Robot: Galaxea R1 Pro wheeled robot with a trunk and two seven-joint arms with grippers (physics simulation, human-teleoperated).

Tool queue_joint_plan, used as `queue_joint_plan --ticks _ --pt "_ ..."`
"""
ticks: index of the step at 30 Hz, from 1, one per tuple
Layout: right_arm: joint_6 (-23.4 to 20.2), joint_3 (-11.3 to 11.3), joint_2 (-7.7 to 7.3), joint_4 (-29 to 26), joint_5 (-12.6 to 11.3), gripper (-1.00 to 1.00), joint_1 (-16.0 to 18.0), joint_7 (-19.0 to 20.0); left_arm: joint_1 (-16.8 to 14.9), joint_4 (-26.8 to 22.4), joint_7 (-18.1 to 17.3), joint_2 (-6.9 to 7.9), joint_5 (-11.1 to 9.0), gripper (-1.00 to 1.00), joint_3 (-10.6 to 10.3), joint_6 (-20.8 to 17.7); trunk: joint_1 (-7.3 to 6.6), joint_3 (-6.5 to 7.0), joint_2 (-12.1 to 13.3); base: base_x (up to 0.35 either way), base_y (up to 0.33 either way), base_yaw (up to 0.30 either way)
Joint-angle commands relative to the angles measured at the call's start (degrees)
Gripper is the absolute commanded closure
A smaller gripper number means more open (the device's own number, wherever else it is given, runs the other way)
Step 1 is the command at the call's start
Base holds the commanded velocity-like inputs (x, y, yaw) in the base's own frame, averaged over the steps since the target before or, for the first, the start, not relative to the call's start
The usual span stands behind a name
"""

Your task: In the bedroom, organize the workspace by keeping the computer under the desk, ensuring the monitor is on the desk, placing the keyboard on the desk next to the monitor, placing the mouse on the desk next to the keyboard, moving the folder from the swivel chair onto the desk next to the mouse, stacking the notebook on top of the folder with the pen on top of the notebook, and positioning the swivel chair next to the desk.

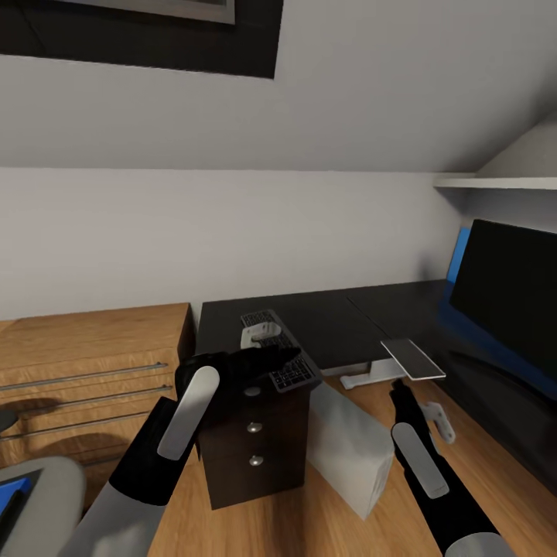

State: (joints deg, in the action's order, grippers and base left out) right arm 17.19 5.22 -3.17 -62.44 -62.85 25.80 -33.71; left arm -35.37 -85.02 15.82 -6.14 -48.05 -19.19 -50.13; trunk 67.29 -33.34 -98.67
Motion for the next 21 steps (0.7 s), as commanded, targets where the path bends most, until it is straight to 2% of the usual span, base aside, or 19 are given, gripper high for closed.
queue_joint_plan --ticks 1,2,7,17,21 --pt "0.4 0.2 -0.06 -0.1 -0.4 -1.00 0.0 0.2 0.0 -0.1 0.6 -0.01 -0.6 -1.00 0.0 -0.1 0.22 -0.25 -0.4 0.000 0.000 0.000" --pt "0.4 0.2 -0.06 0.0 -0.4 -1.00 0.0 2.9 0.0 -0.1 0.6 -0.04 -0.7 -1.00 -0.1 -0.1 0.44 -0.43 -0.8 0.000 0.000 0.000" --pt "0.6 -0.1 -0.27 0.2 -0.4 -1.00 0.0 6.0 0.0 0.0 0.8 -0.09 -0.8 -1.00 -0.2 -0.1 1.54 -1.32 -2.9 0.000 0.000 0.000" --pt "1.1 -0.1 -0.35 0.2 -0.2 -1.00 0.0 6.7 0.0 0.0 0.9 -0.10 -0.7 -1.00 -0.3 -0.1 3.74 -3.12 -6.9 0.000 0.000 0.000" --pt "1.1 0.0 -0.35 1.2 0.3 -1.00 0.0 6.8 0.0 -1.4 1.1 -0.10 -0.7 -1.00 -0.8 -0.2 4.61 -3.84 -8.5 0.000 0.000 0.000"
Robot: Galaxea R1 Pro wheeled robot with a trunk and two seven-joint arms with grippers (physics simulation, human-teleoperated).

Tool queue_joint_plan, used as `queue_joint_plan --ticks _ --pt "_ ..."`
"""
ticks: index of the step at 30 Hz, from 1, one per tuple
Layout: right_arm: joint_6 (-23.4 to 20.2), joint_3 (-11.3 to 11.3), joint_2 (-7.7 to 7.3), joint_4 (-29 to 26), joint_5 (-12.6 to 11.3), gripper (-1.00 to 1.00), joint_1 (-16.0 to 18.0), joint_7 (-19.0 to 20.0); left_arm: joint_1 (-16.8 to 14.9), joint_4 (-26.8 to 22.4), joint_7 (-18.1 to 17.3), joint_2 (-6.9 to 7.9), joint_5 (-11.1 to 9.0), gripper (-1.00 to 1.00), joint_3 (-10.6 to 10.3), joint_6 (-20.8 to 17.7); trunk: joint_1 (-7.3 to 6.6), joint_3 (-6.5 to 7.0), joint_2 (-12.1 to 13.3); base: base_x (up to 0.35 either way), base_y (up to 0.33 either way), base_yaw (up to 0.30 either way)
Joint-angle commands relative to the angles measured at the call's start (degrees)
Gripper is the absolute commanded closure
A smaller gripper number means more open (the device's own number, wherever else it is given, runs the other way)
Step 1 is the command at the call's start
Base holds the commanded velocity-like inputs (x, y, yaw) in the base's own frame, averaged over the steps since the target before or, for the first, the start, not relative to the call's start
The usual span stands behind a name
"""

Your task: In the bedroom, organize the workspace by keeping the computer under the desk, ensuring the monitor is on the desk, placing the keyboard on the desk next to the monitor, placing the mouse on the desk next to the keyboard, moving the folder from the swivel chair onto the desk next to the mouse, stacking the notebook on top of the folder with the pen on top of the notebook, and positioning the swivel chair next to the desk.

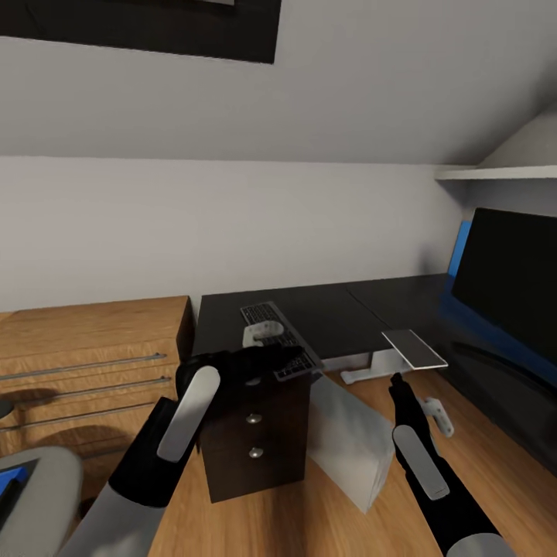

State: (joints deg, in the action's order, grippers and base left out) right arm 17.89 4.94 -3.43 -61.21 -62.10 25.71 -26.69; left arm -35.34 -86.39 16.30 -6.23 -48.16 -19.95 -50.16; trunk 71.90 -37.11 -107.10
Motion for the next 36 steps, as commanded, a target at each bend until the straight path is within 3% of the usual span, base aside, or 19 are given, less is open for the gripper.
queue_joint_plan --ticks 1,7,11,14,20,26,36 --pt "0.4 0.3 -0.13 0.2 -0.2 -1.00 0.0 -0.2 -0.1 -0.4 0.6 -0.01 -0.6 -1.00 -0.5 -0.2 0.22 -0.25 -0.4 0.000 0.000 0.000" --pt "0.4 0.3 -0.08 0.8 3.2 -1.00 0.0 -0.2 -0.1 -2.7 0.4 0.01 -0.7 -1.00 -3.4 -0.2 1.54 -1.32 -2.9 0.000 0.000 0.000" --pt "0.2 0.1 -0.05 0.7 3.5 -1.00 0.0 -0.3 0.0 -3.2 0.5 0.05 -0.7 -1.00 -5.9 -0.2 2.42 -2.04 -4.5 0.000 0.000 0.000" --pt "0.2 -0.1 -0.02 0.3 3.3 -1.00 0.0 -0.3 0.0 -3.3 0.5 0.08 -0.6 -1.00 -6.3 -0.2 3.08 -2.58 -5.7 0.000 0.000 0.000" --pt "0.1 -0.8 -0.06 -3.0 -2.9 -1.00 0.0 -0.2 0.0 -3.4 0.5 0.15 -0.6 -1.00 -6.6 -0.2 4.39 -3.66 -8.1 0.000 0.000 0.000" --pt "0.1 -3.1 -0.14 -3.5 -7.8 -1.00 0.0 -0.1 0.0 -3.4 0.6 0.16 -0.6 -1.00 -6.7 -0.2 5.71 -4.73 -10.5 0.000 0.000 0.000" --pt "-0.3 -4.7 -0.94 -6.3 -9.4 -1.00 0.0 2.6 -0.1 -3.4 0.5 0.16 -0.7 -1.00 -6.7 -0.3 7.91 -6.53 -14.5 0.000 0.000 0.000"
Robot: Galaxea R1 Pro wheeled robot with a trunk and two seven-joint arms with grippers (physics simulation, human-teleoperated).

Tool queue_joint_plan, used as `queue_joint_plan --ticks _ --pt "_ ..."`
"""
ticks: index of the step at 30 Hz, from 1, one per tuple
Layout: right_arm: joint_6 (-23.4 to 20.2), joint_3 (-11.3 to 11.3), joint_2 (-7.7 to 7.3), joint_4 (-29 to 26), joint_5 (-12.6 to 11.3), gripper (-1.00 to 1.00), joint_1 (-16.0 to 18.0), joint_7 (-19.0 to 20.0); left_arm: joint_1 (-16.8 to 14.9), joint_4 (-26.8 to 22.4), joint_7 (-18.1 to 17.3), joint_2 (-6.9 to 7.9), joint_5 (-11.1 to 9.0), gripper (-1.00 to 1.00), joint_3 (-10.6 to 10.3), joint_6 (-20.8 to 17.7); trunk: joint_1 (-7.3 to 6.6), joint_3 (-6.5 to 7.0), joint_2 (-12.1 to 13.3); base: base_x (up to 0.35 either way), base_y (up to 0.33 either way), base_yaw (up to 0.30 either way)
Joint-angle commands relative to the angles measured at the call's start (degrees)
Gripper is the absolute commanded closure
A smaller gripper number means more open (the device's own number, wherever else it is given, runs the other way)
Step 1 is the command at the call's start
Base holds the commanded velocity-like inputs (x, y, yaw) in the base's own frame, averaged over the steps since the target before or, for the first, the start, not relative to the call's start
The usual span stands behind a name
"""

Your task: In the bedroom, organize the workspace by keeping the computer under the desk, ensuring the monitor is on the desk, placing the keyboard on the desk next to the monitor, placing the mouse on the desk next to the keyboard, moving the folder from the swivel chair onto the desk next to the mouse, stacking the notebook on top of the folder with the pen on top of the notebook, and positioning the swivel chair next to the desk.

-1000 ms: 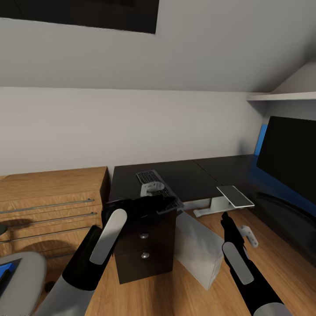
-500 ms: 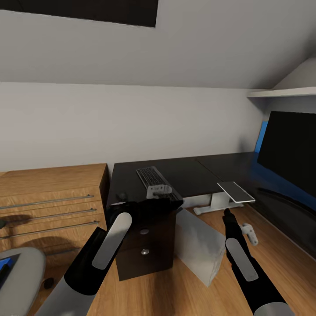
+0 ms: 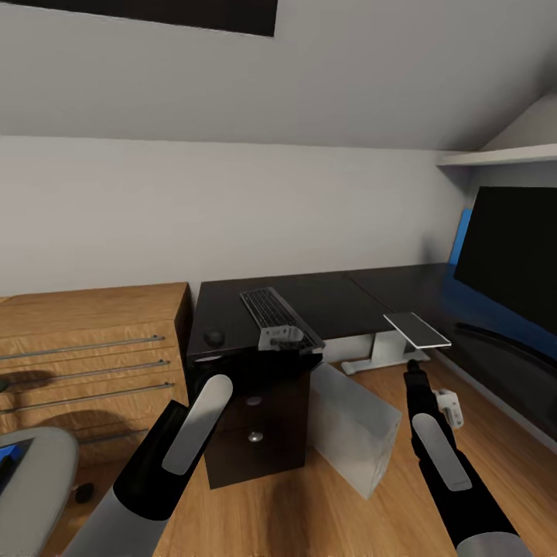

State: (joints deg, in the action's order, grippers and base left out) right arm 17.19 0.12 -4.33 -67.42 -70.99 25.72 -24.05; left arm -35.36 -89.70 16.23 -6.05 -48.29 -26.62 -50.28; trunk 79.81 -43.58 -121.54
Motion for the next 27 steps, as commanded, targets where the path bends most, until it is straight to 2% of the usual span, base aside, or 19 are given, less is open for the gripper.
queue_joint_plan --ticks 1,7,22,27 --pt "0.3 0.1 -0.20 -0.2 -0.6 -1.00 0.0 0.0 0.0 0.0 0.6 -0.01 -0.6 -1.00 0.0 -0.1 0.22 -0.25 -0.4 0.000 0.000 0.000" --pt "-1.4 0.1 -1.51 -1.5 -0.8 -1.00 0.0 0.3 0.0 0.0 0.6 -0.01 -0.7 -1.00 0.0 -0.2 0.44 -0.43 -0.8 0.000 0.000 0.000" --pt "-3.3 0.7 -1.82 -5.5 0.3 -1.00 -0.2 1.4 0.0 0.6 0.5 0.07 -0.8 -1.00 0.0 -0.3 0.44 -0.43 -0.8 0.000 0.000 0.000" --pt "-3.4 0.7 -1.81 -5.6 0.4 -1.00 -0.2 1.5 0.0 0.8 0.5 0.13 -0.8 -1.00 0.0 -0.3 0.44 -0.43 -0.8 0.133 0.000 0.000"
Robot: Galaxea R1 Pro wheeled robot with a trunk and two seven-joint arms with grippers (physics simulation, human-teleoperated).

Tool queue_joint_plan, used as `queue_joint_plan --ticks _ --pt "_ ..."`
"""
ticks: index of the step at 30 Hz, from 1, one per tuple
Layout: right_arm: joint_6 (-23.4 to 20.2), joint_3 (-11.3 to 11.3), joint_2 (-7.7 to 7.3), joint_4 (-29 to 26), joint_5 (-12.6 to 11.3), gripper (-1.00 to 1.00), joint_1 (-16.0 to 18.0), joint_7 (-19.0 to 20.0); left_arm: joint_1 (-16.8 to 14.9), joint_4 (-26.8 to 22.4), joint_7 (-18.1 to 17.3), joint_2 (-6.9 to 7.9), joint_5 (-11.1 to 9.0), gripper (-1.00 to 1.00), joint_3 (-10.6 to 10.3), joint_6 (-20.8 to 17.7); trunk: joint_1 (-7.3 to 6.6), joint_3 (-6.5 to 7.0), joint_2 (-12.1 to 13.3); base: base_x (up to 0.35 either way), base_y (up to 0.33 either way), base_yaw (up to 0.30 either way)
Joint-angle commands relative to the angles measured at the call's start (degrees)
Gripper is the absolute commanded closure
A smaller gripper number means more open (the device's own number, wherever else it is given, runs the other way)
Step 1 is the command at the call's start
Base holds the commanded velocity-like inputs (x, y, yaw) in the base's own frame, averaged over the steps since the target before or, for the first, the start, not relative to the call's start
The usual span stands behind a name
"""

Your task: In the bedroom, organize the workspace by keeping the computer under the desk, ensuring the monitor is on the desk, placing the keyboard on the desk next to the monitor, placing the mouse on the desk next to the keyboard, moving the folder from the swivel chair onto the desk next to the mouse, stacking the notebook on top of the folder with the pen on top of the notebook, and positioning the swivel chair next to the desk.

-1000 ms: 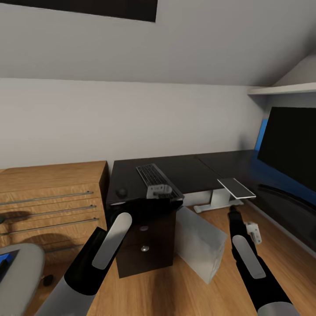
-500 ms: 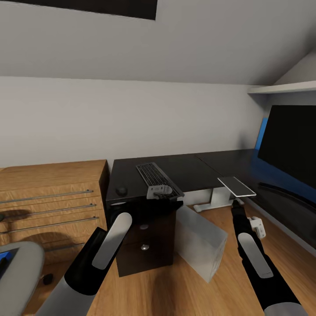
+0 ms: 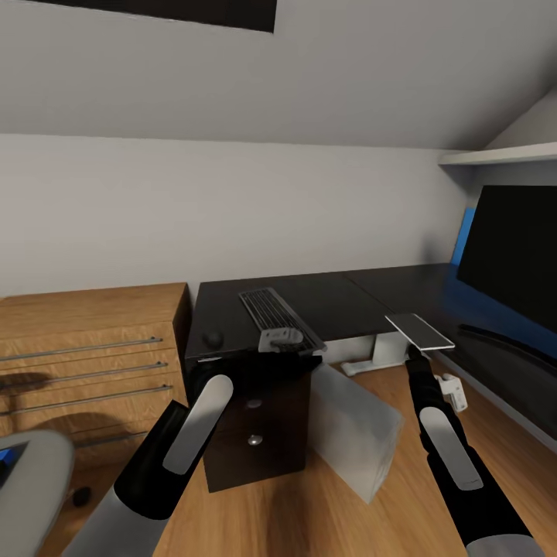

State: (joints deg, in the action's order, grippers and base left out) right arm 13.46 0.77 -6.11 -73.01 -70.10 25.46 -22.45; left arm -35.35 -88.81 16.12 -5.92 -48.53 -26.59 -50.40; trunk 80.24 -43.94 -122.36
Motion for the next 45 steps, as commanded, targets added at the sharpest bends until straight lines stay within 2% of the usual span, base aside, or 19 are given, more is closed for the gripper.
queue_joint_plan --ticks 1,23,35,45 --pt "0.3 0.1 -0.04 -0.1 -0.4 -1.00 0.0 -0.1 -0.1 0.0 0.6 0.00 -0.6 -1.00 0.0 -0.1 0.01 -0.06 0.0 0.238 0.000 0.000" --pt "0.8 -0.4 -0.01 1.2 -0.4 -1.00 0.0 0.2 -0.1 0.4 0.6 0.03 -0.6 -1.00 0.0 -0.1 0.01 -0.06 0.0 0.050 0.000 0.000" --pt "0.7 -3.9 -0.06 4.7 -0.5 -1.00 0.0 0.2 0.0 0.5 0.5 0.03 -0.6 -1.00 0.0 -0.1 0.01 -0.06 0.0 0.133 0.000 0.000" --pt "0.7 -5.1 -0.12 5.1 -0.5 -1.00 0.0 0.2 0.0 0.5 0.4 0.03 -0.6 -1.00 0.0 -0.1 0.01 -0.06 0.0 0.037 0.000 0.000"
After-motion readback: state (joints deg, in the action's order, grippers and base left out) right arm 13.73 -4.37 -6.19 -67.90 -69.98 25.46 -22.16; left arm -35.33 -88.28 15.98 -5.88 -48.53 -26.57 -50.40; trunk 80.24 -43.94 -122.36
